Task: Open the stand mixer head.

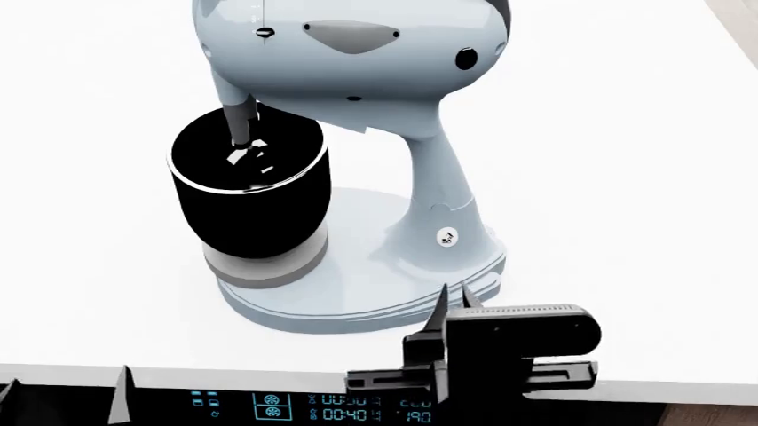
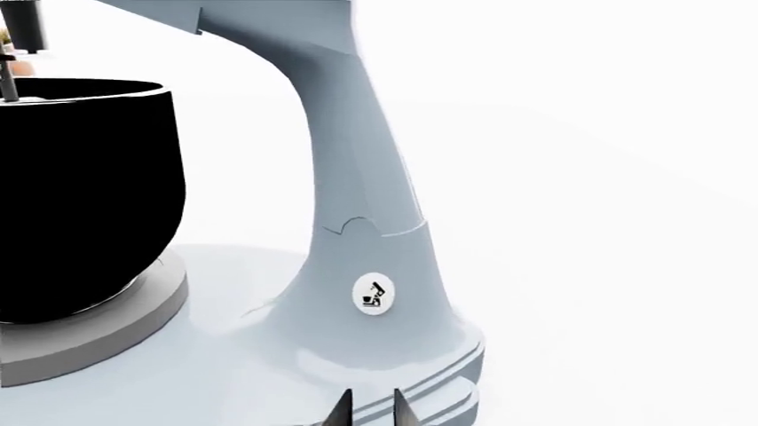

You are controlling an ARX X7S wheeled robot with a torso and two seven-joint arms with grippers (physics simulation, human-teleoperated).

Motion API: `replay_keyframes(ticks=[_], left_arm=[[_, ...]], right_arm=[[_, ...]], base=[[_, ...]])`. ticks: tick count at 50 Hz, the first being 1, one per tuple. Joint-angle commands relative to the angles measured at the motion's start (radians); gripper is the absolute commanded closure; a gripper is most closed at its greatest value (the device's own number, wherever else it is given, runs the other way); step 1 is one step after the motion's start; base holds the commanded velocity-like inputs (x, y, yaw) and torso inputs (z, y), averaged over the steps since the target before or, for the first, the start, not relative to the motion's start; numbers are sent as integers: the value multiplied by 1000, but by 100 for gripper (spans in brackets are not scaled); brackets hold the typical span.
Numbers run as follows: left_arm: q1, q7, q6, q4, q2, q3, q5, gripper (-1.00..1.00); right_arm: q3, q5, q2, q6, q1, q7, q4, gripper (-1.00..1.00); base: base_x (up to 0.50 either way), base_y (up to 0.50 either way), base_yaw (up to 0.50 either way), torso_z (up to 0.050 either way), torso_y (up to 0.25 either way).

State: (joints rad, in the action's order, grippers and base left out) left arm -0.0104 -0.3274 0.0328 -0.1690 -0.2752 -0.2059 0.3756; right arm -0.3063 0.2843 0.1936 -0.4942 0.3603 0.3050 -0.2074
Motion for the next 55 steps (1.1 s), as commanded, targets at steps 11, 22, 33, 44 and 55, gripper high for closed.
replay_keyframes(ticks=[11,22,33,44,55], left_arm=[[-72,-39,-165,-274,-74,82,115,-100],[-111,-8,-97,-241,-66,80,105,-100],[-90,-20,-122,-243,-70,74,111,-100],[-88,-16,-112,-223,-70,76,116,-100],[-90,-16,-104,-219,-72,77,120,-100]], right_arm=[[-10,-9,-67,-27,155,-24,155,100],[-3,-11,-78,7,182,-6,225,100],[-11,-19,-81,59,198,0,294,100],[-20,-11,-94,95,242,-13,394,100],[-20,-25,-102,167,273,2,511,100]], base=[[0,0,0,0,0],[0,0,0,0,0],[0,0,0,0,0],[0,0,0,0,0],[7,0,1,0,-4]])
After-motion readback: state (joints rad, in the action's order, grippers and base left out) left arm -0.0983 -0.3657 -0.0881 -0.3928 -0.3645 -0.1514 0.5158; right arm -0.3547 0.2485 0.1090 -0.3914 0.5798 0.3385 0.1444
